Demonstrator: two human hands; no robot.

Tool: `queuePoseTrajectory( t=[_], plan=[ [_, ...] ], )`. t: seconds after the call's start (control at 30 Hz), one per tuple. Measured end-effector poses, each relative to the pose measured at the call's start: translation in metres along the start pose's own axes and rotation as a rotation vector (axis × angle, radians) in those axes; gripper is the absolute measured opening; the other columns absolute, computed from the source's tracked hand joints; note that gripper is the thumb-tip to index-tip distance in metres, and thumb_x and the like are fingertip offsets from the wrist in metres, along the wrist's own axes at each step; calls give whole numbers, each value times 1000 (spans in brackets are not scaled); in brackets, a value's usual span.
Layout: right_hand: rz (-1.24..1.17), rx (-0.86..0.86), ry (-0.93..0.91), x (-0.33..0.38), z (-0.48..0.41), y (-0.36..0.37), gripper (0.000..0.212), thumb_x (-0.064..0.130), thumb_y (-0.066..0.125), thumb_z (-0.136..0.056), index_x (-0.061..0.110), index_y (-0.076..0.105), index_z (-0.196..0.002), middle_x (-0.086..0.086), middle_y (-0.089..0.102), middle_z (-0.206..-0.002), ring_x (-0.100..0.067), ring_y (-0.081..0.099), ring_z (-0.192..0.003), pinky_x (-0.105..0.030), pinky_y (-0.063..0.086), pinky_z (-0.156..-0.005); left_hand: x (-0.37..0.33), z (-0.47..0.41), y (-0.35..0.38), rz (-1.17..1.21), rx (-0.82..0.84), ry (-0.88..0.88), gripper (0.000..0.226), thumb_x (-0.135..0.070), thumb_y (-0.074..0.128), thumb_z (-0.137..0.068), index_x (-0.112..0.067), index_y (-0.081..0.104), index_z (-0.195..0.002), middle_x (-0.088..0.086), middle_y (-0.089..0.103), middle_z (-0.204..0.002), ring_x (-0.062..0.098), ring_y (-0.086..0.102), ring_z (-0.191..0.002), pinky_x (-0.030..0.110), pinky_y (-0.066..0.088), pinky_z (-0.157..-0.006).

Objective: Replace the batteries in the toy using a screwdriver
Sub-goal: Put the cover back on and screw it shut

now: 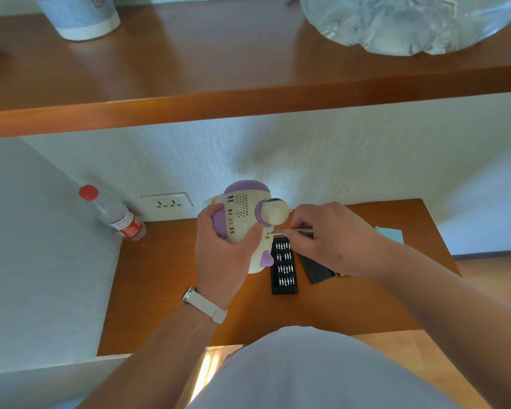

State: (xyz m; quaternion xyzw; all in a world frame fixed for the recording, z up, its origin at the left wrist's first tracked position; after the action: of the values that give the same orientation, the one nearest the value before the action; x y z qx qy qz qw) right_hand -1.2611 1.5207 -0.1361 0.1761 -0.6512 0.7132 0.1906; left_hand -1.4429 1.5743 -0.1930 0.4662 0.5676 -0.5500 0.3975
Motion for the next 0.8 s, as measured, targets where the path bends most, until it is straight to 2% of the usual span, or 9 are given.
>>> queuePoseTrajectory(
  t=[0.17, 0.27, 0.47, 0.57, 0.63, 0.8],
  plan=[
    [-81, 18, -3, 7, -2, 5, 9, 35, 60, -93, 28, 60, -97, 9, 60, -67, -8, 55, -53, -14, 41, -48, 6, -2, -9, 10, 1, -9, 62, -29, 86, -76, -48, 40, -114, -23, 56, -112, 2, 61, -101, 12, 54, -67],
    [-91, 45, -18, 10, -1, 7, 15, 28, 62, -90, 28, 55, -103, 9, 59, -67, -7, 52, -53, -16, 41, -50, 10, -3, -14, 15, -1, -14, 62, -28, 85, -77, -42, 43, -119, -23, 56, -112, 2, 60, -101, 12, 55, -68],
    [-65, 25, -15, 15, 1, 10, 5, 25, 60, -91, 28, 58, -94, 8, 61, -70, -10, 55, -57, -18, 40, -51, 13, -1, -16, 18, 15, -12, 62, -29, 85, -77, -37, 43, -122, -25, 55, -111, -5, 59, -101, 11, 54, -66],
    [-51, 1, -24, 18, 2, 11, 1, 26, 60, -91, 26, 60, -90, 6, 61, -68, -9, 53, -56, -17, 40, -49, 14, -1, -18, 22, 15, -4, 63, -28, 85, -77, -36, 43, -123, -25, 55, -111, 1, 60, -101, 10, 54, -67],
    [-51, -15, -27, 20, 1, 12, 7, 27, 60, -92, 21, 61, -88, 3, 62, -66, -9, 50, -53, -19, 41, -52, 14, -2, -19, 22, 7, 5, 63, -27, 86, -76, -35, 44, -123, -24, 55, -112, 5, 60, -102, 10, 54, -67],
    [-8, -6, -12, 17, -4, 18, 28, 36, 53, -97, 16, 63, -81, -4, 62, -64, -8, 44, -50, -19, 34, -48, 16, -5, -23, 5, 0, 22, 65, -27, 86, -77, -36, 43, -124, -27, 53, -112, 5, 60, -102, 11, 54, -68]
  ],
)
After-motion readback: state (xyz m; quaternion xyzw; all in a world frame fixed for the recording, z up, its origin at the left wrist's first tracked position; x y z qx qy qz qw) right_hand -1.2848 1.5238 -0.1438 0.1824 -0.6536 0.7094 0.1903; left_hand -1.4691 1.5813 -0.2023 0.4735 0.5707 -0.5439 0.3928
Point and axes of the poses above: each hand's wrist, its own z-axis away from the middle knuckle, its own y-axis out of the palm, x = y × z, the point moved 4 cm from there along -z, towards the middle knuckle
